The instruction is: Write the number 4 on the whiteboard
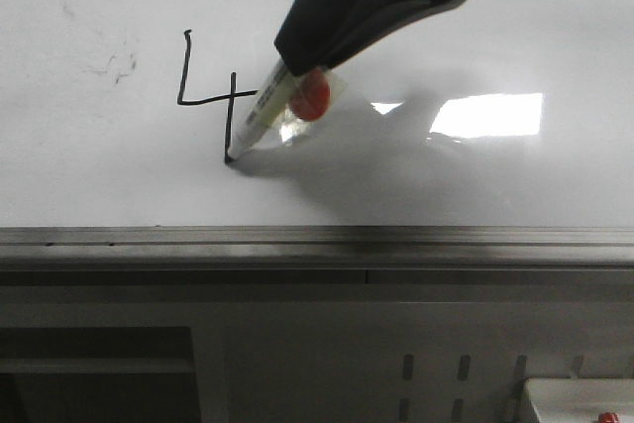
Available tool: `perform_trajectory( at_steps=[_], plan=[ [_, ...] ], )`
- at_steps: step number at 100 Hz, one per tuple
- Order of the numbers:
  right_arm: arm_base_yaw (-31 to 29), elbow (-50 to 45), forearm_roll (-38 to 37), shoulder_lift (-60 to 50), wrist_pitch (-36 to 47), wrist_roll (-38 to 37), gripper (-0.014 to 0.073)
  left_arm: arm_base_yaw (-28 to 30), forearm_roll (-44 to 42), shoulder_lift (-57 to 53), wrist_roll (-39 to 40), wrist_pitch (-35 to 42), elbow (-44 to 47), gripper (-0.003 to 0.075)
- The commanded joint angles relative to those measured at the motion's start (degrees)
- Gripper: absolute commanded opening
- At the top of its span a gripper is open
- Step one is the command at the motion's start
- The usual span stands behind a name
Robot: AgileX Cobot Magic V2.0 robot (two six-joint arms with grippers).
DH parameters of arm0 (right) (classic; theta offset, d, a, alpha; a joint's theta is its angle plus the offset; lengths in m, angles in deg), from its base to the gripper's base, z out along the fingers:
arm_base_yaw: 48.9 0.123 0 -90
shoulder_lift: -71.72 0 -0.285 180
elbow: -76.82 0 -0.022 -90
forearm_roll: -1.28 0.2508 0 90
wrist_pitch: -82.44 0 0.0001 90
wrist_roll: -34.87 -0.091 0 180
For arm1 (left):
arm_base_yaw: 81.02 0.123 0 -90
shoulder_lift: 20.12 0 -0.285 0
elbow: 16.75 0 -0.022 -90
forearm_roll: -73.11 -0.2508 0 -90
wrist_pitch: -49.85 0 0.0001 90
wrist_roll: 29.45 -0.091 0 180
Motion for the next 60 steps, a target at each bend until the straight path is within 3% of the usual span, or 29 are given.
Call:
perform_trajectory(
  at_steps=[1,19,39,60],
  plan=[
    [-0.4,0.0,-1.1,-1.2,2.5,0.1,-0.0064,0.2,1.2,-0.1,0.5,4.7,-1.4,0.0347],
    [0.8,0.6,-0.9,-3.2,2.0,0.1,-0.0064,0.2,-1.6,-0.1,0.4,7.1,-1.5,0.0347],
    [7.2,3.4,-1.1,-4.6,0.0,0.1,-0.0064,-3.6,-16.5,3.0,4.0,10.0,-1.5,0.0347],
    [13.2,5.0,-1.5,-4.0,1.8,0.1,-0.0064,-8.6,-16.3,11.0,3.9,12.0,-2.4,0.0347]
  ],
)
